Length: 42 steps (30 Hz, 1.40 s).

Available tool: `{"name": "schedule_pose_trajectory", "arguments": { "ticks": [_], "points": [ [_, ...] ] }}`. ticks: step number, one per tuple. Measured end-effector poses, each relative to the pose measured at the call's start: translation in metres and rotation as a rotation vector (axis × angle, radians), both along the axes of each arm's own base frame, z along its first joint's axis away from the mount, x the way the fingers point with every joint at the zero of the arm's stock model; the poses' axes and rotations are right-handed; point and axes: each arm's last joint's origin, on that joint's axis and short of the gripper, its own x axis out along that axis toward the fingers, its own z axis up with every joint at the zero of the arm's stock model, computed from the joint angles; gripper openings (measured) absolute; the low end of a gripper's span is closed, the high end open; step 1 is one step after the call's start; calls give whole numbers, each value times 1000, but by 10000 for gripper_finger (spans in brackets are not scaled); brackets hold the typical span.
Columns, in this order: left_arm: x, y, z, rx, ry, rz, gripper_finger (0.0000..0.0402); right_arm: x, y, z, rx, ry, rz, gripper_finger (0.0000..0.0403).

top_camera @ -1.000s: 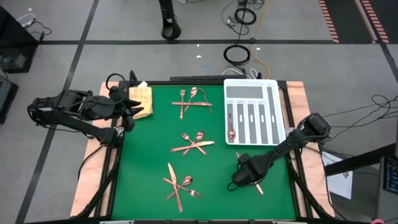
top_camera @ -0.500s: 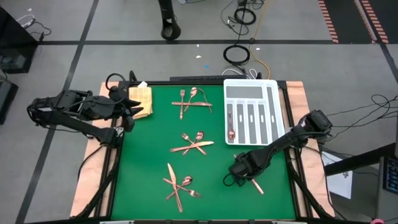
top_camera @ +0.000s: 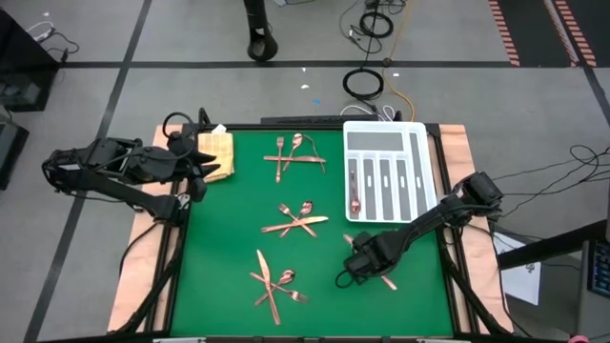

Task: Sort silverware
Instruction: Put the bottom right gold table knife into the silverware organizer

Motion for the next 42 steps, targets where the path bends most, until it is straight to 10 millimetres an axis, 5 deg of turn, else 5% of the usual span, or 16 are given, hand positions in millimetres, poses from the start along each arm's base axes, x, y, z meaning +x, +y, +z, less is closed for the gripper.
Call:
{"name": "schedule_pose_trajectory", "arguments": {
  "ticks": [12,21,27,37,42],
  "points": [
    [1,0,0,2,0,-2,115,6,3,8,-1,-45,52,16],
    [18,-5,-2,-29,17,-77,115,-2,21,8,-55,-107,128,165],
    [31,-7,-7,-5,67,-92,115,7,8,4,-83,-107,181,228],
    [39,-8,-11,16,109,-108,115,27,-17,-19,-58,-40,304,229],
    [38,-8,-12,18,123,-108,115,32,-16,-36,5,3,337,151]
  ]
}}
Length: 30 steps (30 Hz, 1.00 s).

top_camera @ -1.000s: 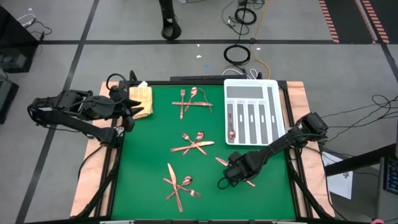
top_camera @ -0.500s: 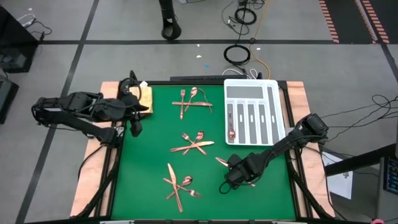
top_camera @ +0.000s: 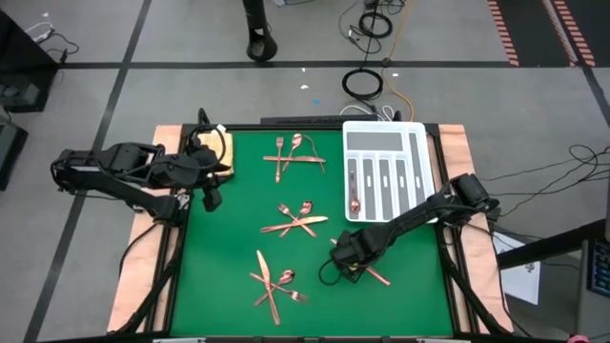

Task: Sort silverware
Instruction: Put the bottom right gold table knife into the silverware organizer

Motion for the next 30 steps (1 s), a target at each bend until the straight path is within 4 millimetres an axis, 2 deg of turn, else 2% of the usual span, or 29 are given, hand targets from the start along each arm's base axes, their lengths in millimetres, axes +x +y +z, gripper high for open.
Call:
{"name": "schedule_pose_trajectory", "arguments": {
  "ticks": [4,5,12,26,30],
  "points": [
    [-1,1,-1,14,16,10,115,2,0,0,18,-11,-21,34],
    [-2,1,-1,21,21,15,115,2,-1,0,18,-10,-26,20],
    [-3,2,-2,46,30,31,115,5,-1,11,-8,-43,-49,3],
    [-1,9,0,38,11,77,115,26,1,42,-109,-149,-85,3],
    [14,11,-6,6,-80,-4,115,28,0,44,-122,-160,-91,2]
  ]
}}
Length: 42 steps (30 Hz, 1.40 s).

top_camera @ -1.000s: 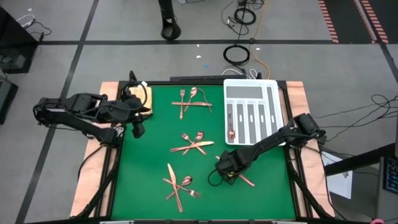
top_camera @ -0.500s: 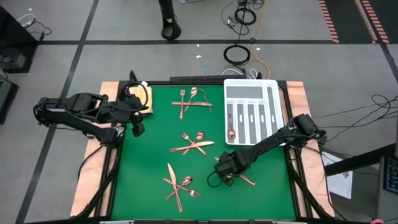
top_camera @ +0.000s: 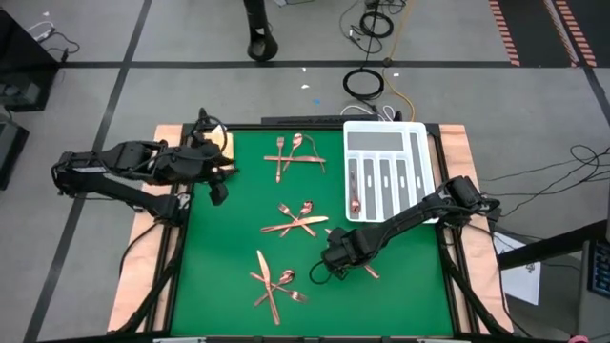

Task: Sort silverware
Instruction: Put the bottom right gold table knife into the silverware organizer

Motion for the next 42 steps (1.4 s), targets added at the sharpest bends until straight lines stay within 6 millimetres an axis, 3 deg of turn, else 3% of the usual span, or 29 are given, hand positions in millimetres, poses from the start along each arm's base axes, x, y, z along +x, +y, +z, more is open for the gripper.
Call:
{"name": "schedule_pose_trajectory", "arguments": {
  "ticks": [7,13,18,22,30,42],
  "points": [
    [42,8,-48,-151,-126,-194,115,-3,3,8,-17,-4,-86,1],
    [79,26,-102,-309,-161,-297,115,-27,16,60,-51,-114,-225,1],
    [118,32,-131,-336,-97,-361,115,-57,26,86,-45,-109,-260,8],
    [148,27,-144,-400,-56,-462,115,-65,39,83,-20,-57,-208,51],
    [195,18,-156,-436,-18,-654,100,-62,54,60,-54,-12,-238,159],
    [226,17,-209,-470,103,-655,18,-70,59,57,-110,-2,-253,166]
  ]
}}
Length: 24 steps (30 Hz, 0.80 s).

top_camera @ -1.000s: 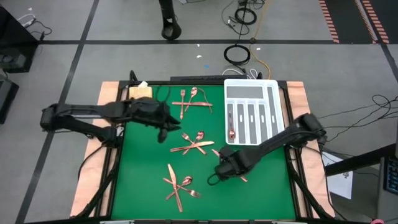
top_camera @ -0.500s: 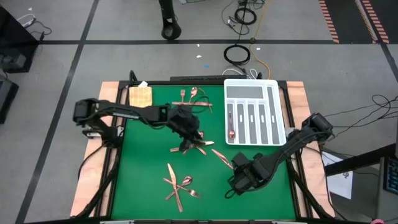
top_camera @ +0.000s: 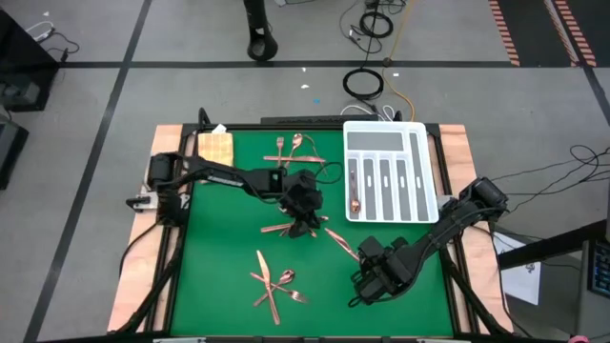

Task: Sort silverware
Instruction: Put the bottom right gold table knife into the silverware organizer

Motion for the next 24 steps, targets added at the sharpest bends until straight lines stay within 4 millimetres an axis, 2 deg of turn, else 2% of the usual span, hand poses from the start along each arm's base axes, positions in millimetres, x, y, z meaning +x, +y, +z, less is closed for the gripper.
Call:
{"name": "schedule_pose_trajectory", "arguments": {
  "ticks": [3,6,13,19,24],
  "points": [
    [2,-5,-11,4,38,-2,6,0,3,0,14,-11,8,166],
    [2,-7,-13,-3,56,10,5,-2,7,-3,11,-8,19,165],
    [-1,-2,4,0,6,27,13,-11,19,-34,29,-15,4,162],
    [-2,6,7,-15,10,63,15,-18,16,-58,95,11,-14,173],
    [-2,9,7,-15,10,70,15,-26,10,-72,84,30,-37,190]
  ]
}}
